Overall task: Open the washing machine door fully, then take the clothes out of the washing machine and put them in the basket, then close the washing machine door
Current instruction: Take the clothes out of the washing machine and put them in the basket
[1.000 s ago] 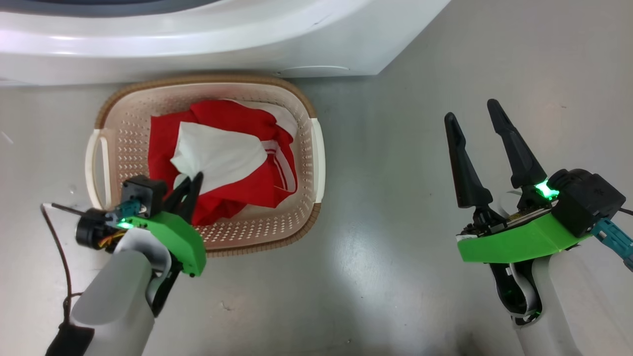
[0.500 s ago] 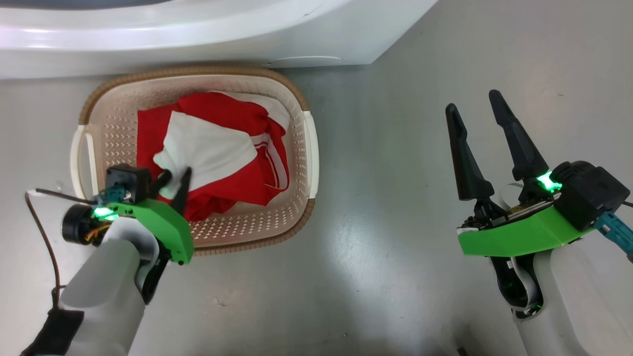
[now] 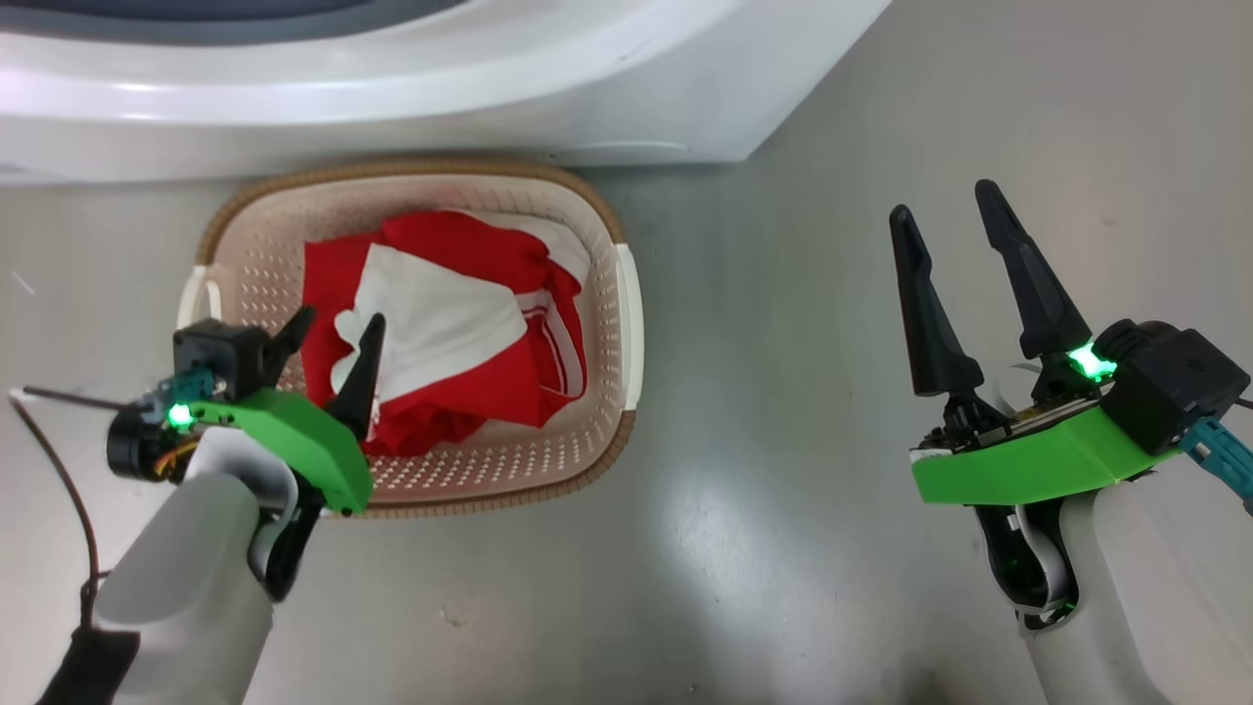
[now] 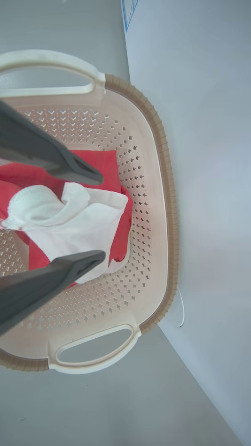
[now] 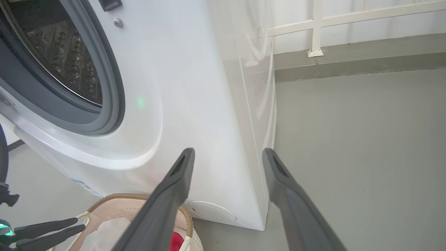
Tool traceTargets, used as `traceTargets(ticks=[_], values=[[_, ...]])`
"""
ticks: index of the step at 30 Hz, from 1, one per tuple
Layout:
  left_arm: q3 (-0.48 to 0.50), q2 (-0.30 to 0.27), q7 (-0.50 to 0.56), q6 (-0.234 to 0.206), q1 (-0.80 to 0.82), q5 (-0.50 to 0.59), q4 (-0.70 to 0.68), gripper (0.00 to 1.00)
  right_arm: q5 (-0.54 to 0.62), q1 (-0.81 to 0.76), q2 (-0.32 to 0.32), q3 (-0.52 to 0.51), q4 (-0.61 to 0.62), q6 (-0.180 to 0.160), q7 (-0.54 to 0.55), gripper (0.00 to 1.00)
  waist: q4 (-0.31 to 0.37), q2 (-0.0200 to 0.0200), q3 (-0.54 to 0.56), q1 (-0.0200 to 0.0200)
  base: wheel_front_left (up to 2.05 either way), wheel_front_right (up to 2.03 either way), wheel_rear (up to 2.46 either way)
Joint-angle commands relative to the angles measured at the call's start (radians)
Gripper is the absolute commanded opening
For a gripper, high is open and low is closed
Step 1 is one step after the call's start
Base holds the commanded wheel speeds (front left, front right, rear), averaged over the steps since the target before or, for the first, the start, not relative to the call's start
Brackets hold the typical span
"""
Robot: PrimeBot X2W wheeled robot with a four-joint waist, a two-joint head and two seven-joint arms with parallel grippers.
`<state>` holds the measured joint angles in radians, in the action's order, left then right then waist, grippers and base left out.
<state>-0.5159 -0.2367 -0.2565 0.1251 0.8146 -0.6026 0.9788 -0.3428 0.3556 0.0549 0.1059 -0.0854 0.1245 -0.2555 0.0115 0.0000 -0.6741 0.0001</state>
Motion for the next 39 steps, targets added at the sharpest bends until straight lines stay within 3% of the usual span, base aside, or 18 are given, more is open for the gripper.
traceTargets(ticks=[1, 12, 24, 39], values=[[0.034, -0.044, -0.005, 0.006, -0.035, 0.016, -0.019, 1.0, -0.003, -0.019, -0.005, 0.017, 0.019, 0.006, -0.006, 1.0, -0.005, 0.0, 0.025, -0.0001, 0.0, 0.0, 0.0], [0.216, -0.038, -0.005, 0.006, -0.155, 0.11, -0.166, 1.0, -0.004, -0.055, -0.005, 0.004, -0.006, 0.006, -0.006, 1.0, -0.019, 0.0, 0.155, -0.0001, 0.0, 0.0, 0.0], [0.451, 0.009, -0.005, 0.006, -0.385, 0.269, -0.446, 1.0, -0.009, -0.145, -0.005, 0.0, -0.04, 0.006, -0.006, 1.0, -0.017, 0.0, 0.349, -0.0001, 0.0, 0.0, 0.0], [0.583, 0.061, -0.005, 0.006, -0.628, 0.361, -0.69, 1.0, -0.015, -0.266, -0.005, -0.033, -0.061, 0.006, -0.006, 1.0, -0.018, 0.0, 0.507, -0.0001, 0.0, 0.0, 0.0]])
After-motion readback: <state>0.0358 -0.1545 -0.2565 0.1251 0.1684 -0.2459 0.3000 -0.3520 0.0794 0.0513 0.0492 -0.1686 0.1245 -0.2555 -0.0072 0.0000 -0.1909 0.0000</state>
